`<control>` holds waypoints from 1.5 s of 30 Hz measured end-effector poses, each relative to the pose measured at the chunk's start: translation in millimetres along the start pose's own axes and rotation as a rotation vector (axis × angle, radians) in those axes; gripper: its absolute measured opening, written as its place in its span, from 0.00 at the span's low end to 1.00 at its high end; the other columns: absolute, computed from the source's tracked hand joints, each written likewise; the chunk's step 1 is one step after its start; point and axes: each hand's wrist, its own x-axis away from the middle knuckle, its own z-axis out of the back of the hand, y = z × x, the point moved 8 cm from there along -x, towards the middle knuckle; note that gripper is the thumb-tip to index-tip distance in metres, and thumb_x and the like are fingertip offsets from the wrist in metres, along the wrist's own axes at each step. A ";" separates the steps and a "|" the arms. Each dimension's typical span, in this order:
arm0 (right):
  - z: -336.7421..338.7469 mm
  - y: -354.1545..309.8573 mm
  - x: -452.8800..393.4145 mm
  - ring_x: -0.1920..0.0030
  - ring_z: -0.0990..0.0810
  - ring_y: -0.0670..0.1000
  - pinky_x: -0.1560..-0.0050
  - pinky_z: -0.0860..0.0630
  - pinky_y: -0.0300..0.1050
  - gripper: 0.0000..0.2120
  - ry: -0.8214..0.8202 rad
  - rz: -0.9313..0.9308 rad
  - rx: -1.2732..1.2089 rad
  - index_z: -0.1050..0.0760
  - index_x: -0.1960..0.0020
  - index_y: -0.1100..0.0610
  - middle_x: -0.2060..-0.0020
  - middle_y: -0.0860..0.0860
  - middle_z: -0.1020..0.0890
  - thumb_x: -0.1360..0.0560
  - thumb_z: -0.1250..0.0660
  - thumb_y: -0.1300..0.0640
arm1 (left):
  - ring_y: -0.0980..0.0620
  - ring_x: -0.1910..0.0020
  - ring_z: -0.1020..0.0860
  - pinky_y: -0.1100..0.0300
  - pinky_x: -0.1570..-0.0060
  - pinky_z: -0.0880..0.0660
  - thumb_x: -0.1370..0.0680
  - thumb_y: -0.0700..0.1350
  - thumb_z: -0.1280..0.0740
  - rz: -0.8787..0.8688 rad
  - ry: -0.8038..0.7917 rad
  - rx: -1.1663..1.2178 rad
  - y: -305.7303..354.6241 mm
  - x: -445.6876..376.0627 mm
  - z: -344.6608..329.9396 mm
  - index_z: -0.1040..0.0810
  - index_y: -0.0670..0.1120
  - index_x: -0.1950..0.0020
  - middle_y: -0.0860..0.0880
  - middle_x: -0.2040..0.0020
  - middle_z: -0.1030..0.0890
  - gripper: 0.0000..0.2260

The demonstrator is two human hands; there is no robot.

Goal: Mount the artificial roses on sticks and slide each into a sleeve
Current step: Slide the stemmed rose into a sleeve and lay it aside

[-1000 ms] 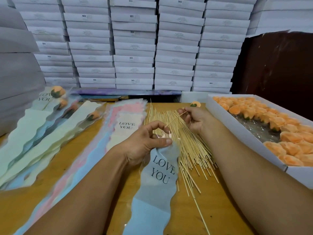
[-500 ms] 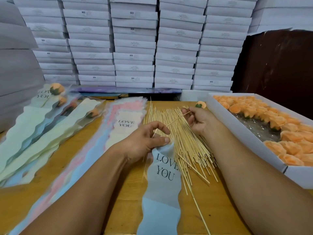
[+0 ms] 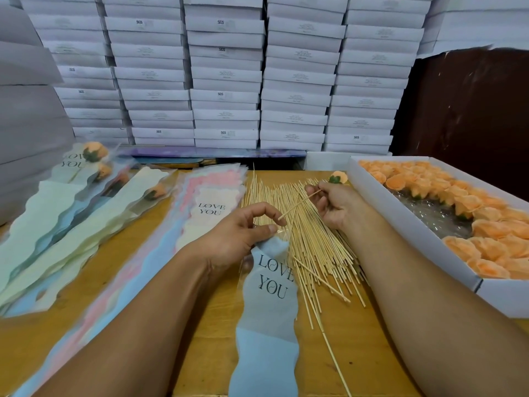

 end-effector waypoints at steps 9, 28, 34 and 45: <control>3.0 0.6 0.0 0.75 0.19 0.46 0.81 0.30 0.32 0.08 0.007 -0.003 0.005 0.27 0.40 0.62 0.70 0.56 0.16 0.16 0.39 0.59 | 0.36 0.56 0.24 0.40 0.52 0.30 0.22 0.42 0.29 0.012 0.011 0.018 5.0 4.8 2.8 0.16 0.41 0.54 0.34 0.53 0.20 0.05; 13.1 -10.5 -1.4 0.78 0.24 0.44 0.82 0.33 0.31 0.05 0.106 0.105 0.065 0.29 0.47 0.61 0.73 0.55 0.19 0.15 0.42 0.60 | 0.48 0.53 0.21 0.53 0.48 0.26 0.24 0.38 0.32 -0.044 0.013 0.160 11.7 4.9 -0.8 0.17 0.45 0.62 0.46 0.50 0.19 0.08; 20.5 -17.0 4.5 0.81 0.26 0.43 0.80 0.32 0.30 0.07 0.185 0.143 0.025 0.28 0.49 0.61 0.70 0.56 0.19 0.15 0.42 0.61 | 0.54 0.46 0.23 0.59 0.50 0.26 0.23 0.38 0.33 -0.111 -0.028 0.085 18.9 8.4 -2.9 0.18 0.38 0.61 0.47 0.44 0.24 0.08; 13.6 -11.0 -2.7 0.81 0.27 0.43 0.82 0.33 0.31 0.09 0.134 0.102 0.098 0.28 0.38 0.61 0.69 0.56 0.19 0.15 0.41 0.60 | 0.52 0.65 0.26 0.58 0.59 0.32 0.27 0.38 0.37 -0.092 -0.152 0.147 25.1 14.1 -9.7 0.20 0.39 0.64 0.43 0.61 0.21 0.08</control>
